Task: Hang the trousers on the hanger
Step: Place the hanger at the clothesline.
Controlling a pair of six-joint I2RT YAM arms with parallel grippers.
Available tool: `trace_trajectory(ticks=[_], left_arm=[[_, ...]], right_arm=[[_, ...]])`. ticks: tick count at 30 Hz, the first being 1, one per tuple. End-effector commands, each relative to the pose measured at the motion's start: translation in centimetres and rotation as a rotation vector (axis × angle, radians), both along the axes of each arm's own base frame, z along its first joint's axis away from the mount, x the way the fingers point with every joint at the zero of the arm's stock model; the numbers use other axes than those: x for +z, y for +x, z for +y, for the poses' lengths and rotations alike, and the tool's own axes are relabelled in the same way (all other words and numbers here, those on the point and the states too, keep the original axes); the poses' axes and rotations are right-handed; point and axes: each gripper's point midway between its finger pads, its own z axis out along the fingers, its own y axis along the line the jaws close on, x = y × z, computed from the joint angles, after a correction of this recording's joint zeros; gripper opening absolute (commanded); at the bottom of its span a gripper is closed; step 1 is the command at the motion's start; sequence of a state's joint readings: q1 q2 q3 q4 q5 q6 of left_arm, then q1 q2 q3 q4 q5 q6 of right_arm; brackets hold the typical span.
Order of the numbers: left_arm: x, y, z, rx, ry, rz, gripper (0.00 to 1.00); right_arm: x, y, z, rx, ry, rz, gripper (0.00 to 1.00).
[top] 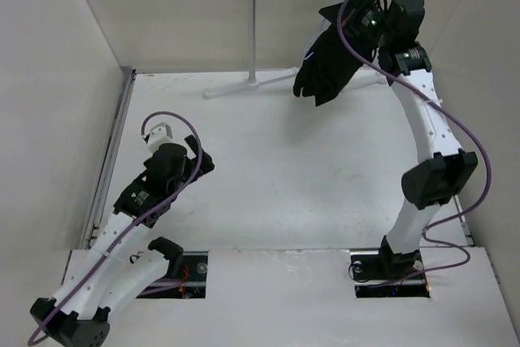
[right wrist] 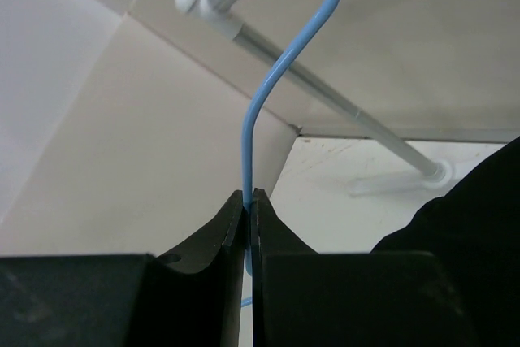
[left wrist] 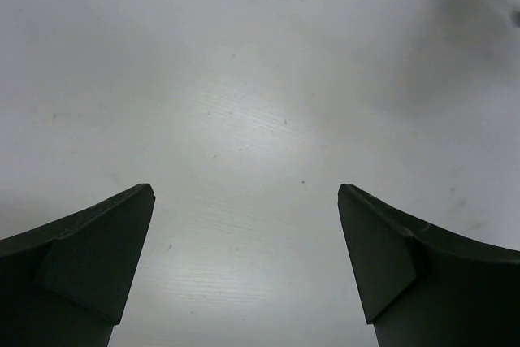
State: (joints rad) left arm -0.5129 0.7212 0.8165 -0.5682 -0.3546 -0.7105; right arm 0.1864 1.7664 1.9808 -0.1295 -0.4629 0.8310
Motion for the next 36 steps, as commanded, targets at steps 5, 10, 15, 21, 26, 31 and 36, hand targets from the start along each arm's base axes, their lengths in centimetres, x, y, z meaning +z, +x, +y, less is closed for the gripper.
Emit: trace_trajectory(ticks=[5, 10, 15, 21, 26, 31, 36], left_arm=[[-0.3, -0.2, -0.3, 0.002, -0.125, 0.002, 1.00], [-1.2, 0.2, -0.6, -0.006, -0.123, 0.025, 1.00], [-1.3, 0.9, -0.6, 0.000, -0.119, 0.024, 1.00], [-1.3, 2.1, -1.0, -0.007, -0.142, 0.024, 1.00], [-1.5, 2.4, -1.1, -0.002, -0.143, 0.029, 1.00], [-1.7, 2.5, -1.0, 0.004, -0.139, 0.038, 1.00], [-1.6, 2.6, -0.9, 0.006, -0.142, 0.032, 1.00]], right_arm=[[4.0, 3.2, -2.7, -0.006, -0.005, -0.087, 0.02], [3.2, 5.6, -4.7, -0.041, 0.003, -0.063, 0.02], [1.9, 7.1, -6.2, -0.059, 0.014, -0.033, 0.02], [-1.2, 8.4, -7.7, -0.083, 0.011, 0.048, 0.02], [-3.1, 8.0, -7.7, -0.094, -0.005, 0.066, 0.03], [-4.5, 7.9, -8.0, -0.117, -0.007, 0.089, 0.09], [-3.3, 7.3, -8.2, -0.132, -0.014, 0.051, 0.51]])
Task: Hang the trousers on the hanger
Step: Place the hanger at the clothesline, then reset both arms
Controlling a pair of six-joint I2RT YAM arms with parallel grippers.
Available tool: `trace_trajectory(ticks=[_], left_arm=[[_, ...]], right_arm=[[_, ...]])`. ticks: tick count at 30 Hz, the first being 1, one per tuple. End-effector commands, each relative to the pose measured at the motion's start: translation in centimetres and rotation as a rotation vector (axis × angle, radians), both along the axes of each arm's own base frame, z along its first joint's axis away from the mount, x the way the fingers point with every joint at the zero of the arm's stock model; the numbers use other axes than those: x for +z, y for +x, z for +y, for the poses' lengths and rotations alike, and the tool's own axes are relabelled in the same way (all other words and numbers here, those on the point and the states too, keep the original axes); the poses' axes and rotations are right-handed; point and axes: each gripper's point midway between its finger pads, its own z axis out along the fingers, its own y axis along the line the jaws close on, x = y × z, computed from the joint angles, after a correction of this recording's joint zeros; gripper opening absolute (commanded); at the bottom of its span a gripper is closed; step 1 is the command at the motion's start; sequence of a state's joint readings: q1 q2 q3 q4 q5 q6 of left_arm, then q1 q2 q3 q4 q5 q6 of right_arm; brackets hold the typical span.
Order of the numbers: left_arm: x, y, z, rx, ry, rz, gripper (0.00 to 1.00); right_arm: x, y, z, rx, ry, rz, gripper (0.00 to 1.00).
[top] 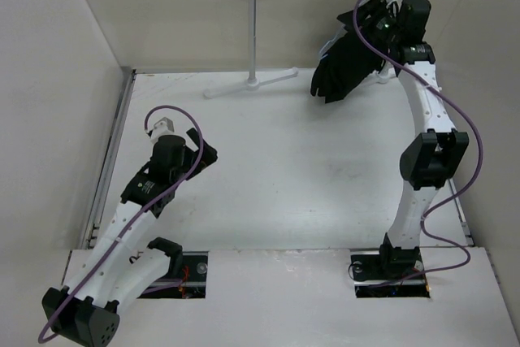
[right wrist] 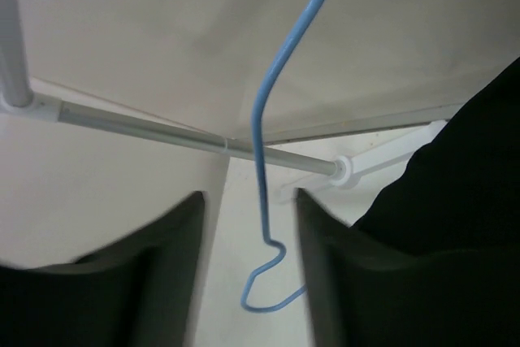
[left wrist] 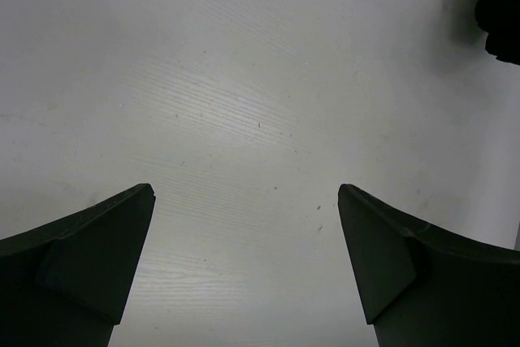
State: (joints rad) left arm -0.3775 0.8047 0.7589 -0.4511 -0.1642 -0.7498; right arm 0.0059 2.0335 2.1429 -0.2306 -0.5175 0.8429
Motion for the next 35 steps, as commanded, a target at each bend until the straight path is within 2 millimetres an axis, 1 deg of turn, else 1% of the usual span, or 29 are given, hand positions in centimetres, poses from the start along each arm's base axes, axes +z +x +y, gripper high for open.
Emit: trace_trajectory(ticks=[1, 2, 3, 5, 7, 9, 12, 13, 14, 16, 17, 18, 19, 23, 24, 26, 27, 28, 29, 31, 33, 35], left_arm=[[1.0, 0.6, 0.0, 0.009, -0.021, -0.040, 1.00], [1.1, 0.6, 0.0, 0.011, -0.022, -0.043, 1.00], [1.2, 0.7, 0.1, 0.012, -0.021, -0.045, 1.00], [1.5, 0.9, 0.1, 0.015, -0.022, -0.048, 1.00], [1.8, 1.1, 0.0, 0.016, -0.022, -0.049, 1.00], [2.4, 1.4, 0.1, 0.022, -0.018, -0.049, 1.00], [3.4, 2.1, 0.1, 0.026, -0.008, -0.043, 1.00], [3.8, 2.3, 0.0, 0.025, -0.005, -0.045, 1.00], [4.1, 2.6, -0.1, 0.022, 0.000, -0.045, 1.00], [4.5, 2.9, -0.4, 0.013, 0.016, -0.043, 1.00], [4.5, 3.1, -0.5, 0.010, 0.024, -0.042, 1.00], [4.4, 3.2, -0.8, 0.005, 0.034, -0.039, 1.00], [4.2, 3.2, -1.0, -0.003, 0.043, -0.033, 1.00], [2.5, 2.6, -2.7, -0.061, 0.083, 0.011, 1.00], [2.0, 2.4, -3.0, -0.072, 0.091, 0.020, 1.00], [0.5, 1.9, -3.5, -0.092, 0.113, 0.046, 1.00], [-0.2, 1.6, -3.7, -0.103, 0.123, 0.058, 1.00], [-0.9, 1.4, -3.9, -0.112, 0.133, 0.071, 1.00], [-1.5, 1.2, -4.0, -0.120, 0.144, 0.084, 1.00], [-2.3, 0.9, -4.5, -0.137, 0.159, 0.102, 1.00], [-3.1, 0.9, -5.0, -0.157, 0.180, 0.128, 1.00], [-3.5, 0.9, -5.4, -0.172, 0.195, 0.141, 1.00]], right_arm=[[6.3, -2.2, 0.0, -0.010, -0.016, -0.170, 0.61], [6.9, -2.4, -0.3, -0.019, -0.015, -0.182, 0.71], [7.6, -2.7, -0.5, -0.025, -0.015, -0.194, 0.77], [8.9, -3.7, -1.1, -0.038, -0.019, -0.217, 0.87], [10.0, -5.0, -1.4, -0.051, -0.027, -0.237, 0.93], [10.5, -6.5, -2.1, -0.085, -0.042, -0.243, 1.00], [9.2, -8.6, -3.6, -0.174, -0.066, -0.215, 1.00], [8.3, -9.5, -4.5, -0.222, -0.076, -0.194, 1.00], [6.9, -10.3, -5.4, -0.283, -0.083, -0.163, 1.00], [3.4, -12.3, -7.5, -0.414, -0.096, -0.091, 1.00], [1.7, -13.5, -8.5, -0.472, -0.111, -0.063, 1.00], [-0.4, -14.9, -9.6, -0.531, -0.131, -0.024, 1.00], [-2.5, -16.4, -10.2, -0.577, -0.139, 0.014, 1.00], [-12.3, -22.9, -11.3, -0.675, -0.174, 0.198, 1.00], [-14.2, -24.1, -11.4, -0.684, -0.187, 0.233, 1.00], [-18.7, -27.6, -12.1, -0.713, -0.219, 0.322, 1.00], [-20.2, -29.1, -12.2, -0.716, -0.229, 0.350, 1.00], [-21.4, -30.4, -12.4, -0.718, -0.240, 0.370, 1.00], [-22.1, -31.4, -12.6, -0.724, -0.245, 0.381, 1.00], [-22.7, -32.6, -12.7, -0.725, -0.251, 0.387, 1.00], [-22.9, -33.3, -12.9, -0.728, -0.253, 0.384, 1.00], [-23.0, -33.5, -12.7, -0.718, -0.252, 0.389, 1.00]])
